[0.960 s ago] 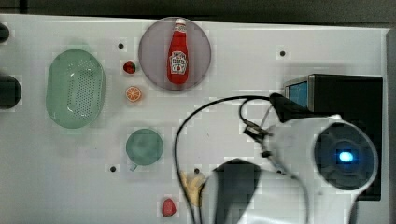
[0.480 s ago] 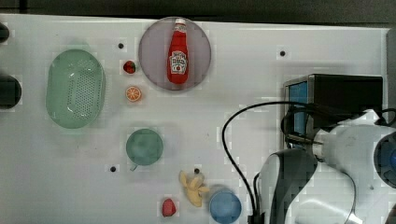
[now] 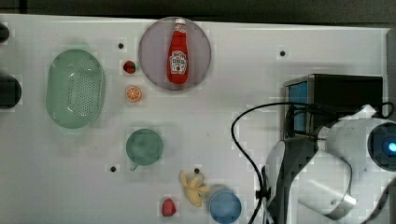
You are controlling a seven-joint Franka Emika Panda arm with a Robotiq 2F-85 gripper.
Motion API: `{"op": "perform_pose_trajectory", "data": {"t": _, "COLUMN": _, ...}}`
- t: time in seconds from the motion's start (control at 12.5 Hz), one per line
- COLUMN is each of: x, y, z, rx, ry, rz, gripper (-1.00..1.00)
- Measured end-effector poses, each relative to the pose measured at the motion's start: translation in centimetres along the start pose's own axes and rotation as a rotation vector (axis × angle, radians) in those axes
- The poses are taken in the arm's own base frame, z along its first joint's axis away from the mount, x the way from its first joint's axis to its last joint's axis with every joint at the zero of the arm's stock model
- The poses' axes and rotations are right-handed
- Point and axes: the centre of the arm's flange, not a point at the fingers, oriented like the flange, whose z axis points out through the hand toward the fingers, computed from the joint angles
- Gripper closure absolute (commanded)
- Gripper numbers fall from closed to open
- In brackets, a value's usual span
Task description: Flap open oven.
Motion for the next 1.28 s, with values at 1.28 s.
{"op": "perform_pose_trajectory", "data": {"t": 1.28, "x": 2.5, "y": -3.8, "z": 7.3, "rx": -0.124, "ry": -0.065, "rz": -0.139, "gripper": 0.65}}
